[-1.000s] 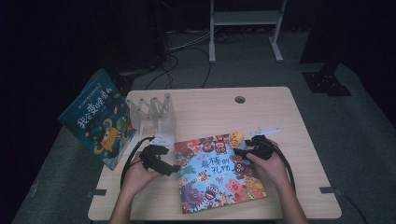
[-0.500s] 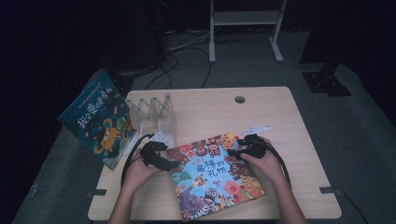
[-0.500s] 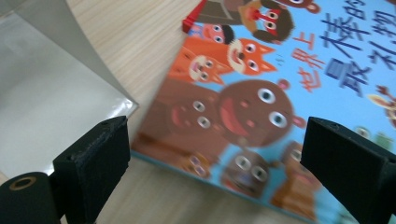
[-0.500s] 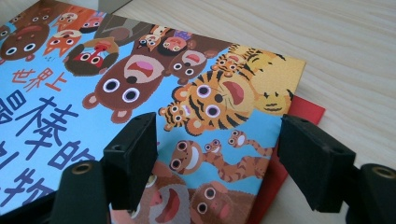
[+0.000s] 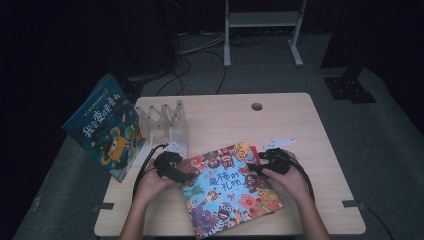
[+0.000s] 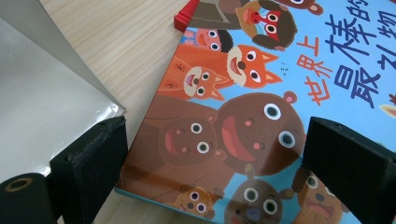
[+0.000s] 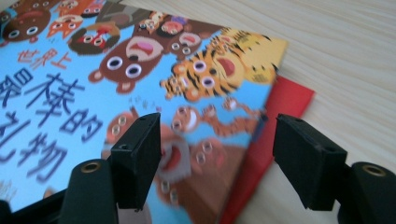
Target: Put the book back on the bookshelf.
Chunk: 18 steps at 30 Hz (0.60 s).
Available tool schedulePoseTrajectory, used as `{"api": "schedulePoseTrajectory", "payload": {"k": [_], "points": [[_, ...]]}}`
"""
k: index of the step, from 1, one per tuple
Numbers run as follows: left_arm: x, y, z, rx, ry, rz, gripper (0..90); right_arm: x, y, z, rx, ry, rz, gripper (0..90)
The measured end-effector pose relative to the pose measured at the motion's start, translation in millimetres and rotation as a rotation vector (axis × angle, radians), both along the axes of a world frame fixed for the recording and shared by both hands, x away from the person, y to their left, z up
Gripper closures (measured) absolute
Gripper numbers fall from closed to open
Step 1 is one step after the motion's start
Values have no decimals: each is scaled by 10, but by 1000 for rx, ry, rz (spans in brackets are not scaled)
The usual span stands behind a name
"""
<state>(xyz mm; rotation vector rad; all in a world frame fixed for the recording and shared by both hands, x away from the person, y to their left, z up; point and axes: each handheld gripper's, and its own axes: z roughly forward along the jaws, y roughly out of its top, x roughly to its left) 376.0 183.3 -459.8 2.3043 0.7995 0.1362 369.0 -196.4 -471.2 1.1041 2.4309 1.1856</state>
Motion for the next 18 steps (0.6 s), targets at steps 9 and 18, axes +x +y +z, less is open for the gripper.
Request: {"api": "schedulePoseTrajectory", "payload": {"k": [9, 18], "points": [[-1, -5, 1, 3, 2, 6, 63, -369, -302, 38, -15, -22, -18, 292], [1, -5, 1, 2, 5, 6, 63, -764, -514, 78, -12, -41, -4, 283]]}}
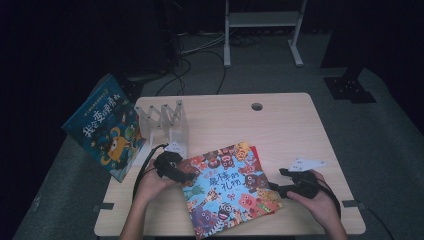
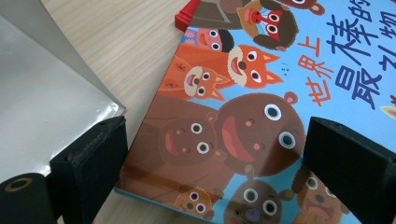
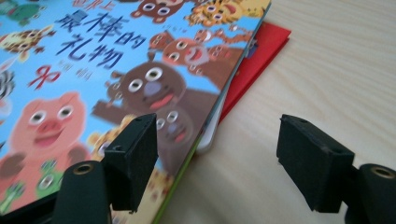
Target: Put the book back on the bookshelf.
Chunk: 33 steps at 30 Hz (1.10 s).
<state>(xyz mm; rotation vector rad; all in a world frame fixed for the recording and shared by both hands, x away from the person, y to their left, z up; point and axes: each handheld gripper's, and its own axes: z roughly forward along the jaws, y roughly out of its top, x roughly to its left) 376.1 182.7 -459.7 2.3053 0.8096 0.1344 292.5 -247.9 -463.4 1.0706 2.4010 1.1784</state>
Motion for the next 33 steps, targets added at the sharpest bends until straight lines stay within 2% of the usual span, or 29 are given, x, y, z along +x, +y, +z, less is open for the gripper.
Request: {"api": "schedulePoseTrajectory", "payload": {"k": [7, 12, 14, 23, 33], "points": [[0, 1, -1, -1, 1, 1, 63, -277, -97, -46, -33, 14, 20, 276], [-2, -3, -1, 0, 0, 4, 63, -483, -156, -112, -16, 21, 29, 278], [-5, -4, 0, 0, -1, 6, 63, -516, -147, -134, -27, 23, 28, 272], [-63, 13, 8, 6, 11, 2, 62, -456, -173, -157, -20, 29, 13, 268], [-89, -11, -7, -6, 48, -38, 63, -209, -240, -147, -39, 17, -37, 272]]}}
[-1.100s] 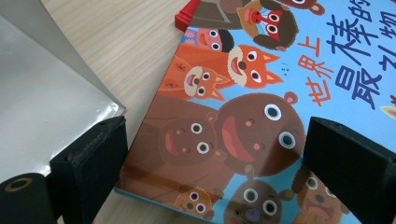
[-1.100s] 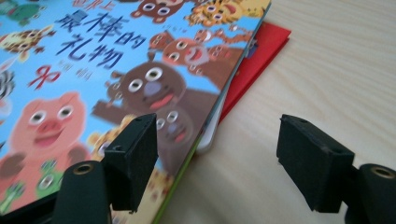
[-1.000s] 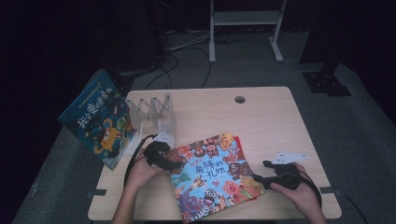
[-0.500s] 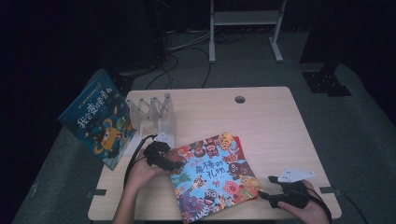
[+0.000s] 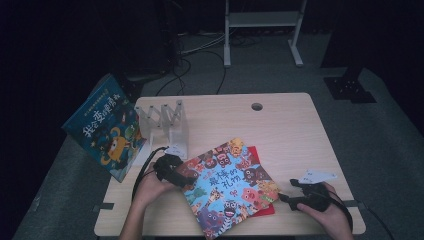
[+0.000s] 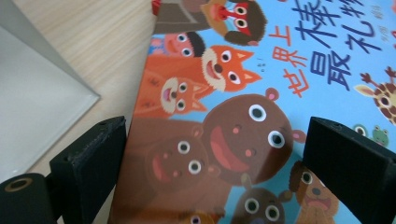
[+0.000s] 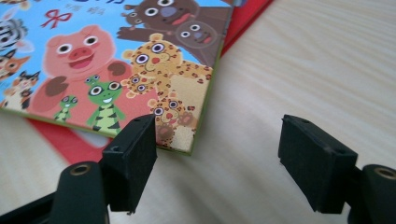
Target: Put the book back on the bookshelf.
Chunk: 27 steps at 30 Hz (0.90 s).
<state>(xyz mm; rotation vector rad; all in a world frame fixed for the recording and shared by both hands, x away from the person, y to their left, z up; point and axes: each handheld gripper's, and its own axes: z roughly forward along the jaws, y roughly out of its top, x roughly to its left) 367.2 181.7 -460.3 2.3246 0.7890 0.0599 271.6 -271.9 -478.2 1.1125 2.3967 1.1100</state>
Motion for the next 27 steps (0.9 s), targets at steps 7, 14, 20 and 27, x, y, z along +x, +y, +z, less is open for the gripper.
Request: {"api": "schedulePoseTrajectory", "payload": {"k": [7, 14, 20, 27], "points": [[-62, -32, -27, -31, 41, -18, 63, 276, -36, -2, 0, -6, -56, 293], [-109, -77, -13, -23, 35, -43, 64, 591, -10, 1, -4, -10, -96, 296], [-128, -87, -9, -13, 40, -52, 64, 826, 36, 10, -12, -8, -114, 302], [-154, -70, -9, -20, 45, -53, 64, 937, 50, 19, 0, 0, -113, 305]]}}
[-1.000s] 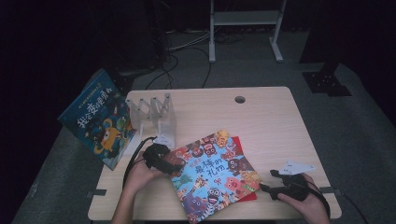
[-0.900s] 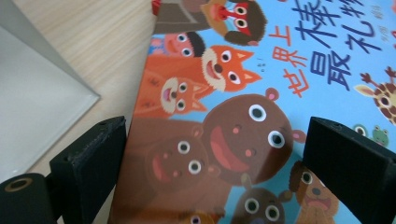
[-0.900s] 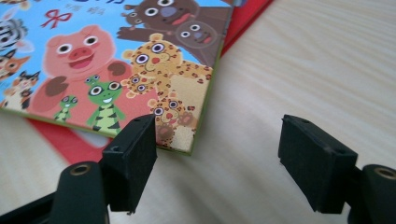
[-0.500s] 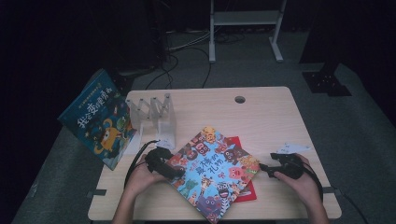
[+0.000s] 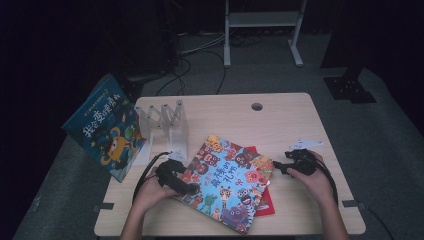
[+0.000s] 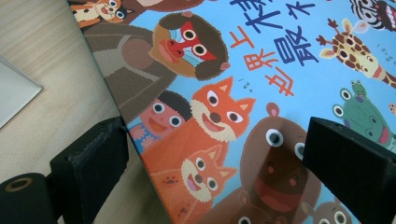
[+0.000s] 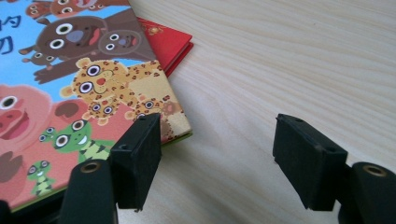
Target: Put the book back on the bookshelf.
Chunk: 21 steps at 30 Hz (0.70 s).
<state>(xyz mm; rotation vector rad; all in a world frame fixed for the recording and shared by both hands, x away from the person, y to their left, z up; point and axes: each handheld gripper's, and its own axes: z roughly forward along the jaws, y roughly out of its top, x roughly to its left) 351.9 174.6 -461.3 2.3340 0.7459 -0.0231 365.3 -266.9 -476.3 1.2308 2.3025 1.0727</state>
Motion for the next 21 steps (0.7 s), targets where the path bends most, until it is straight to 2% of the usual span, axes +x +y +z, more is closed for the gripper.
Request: {"api": "schedulePoseTrajectory", "payload": {"k": [2, 5, 9, 14, 19, 21], "points": [[-3, -2, -1, 1, -2, 2, 64, -49, 18, 3, 19, -2, 13, 307], [-13, -14, 3, 8, -3, 4, 64, -156, 68, 12, 11, -7, 54, 297], [-45, -31, 2, 1, 3, 0, 64, -325, 102, 30, 34, 3, 126, 289], [-93, -59, 4, -7, 16, -9, 64, -506, 151, 35, 33, -12, 208, 287], [-116, -69, 6, -10, 22, -22, 64, -576, 210, 8, 18, -10, 261, 290], [-102, -52, -3, -27, 27, -23, 64, -590, 210, 6, 27, -10, 288, 287]]}}
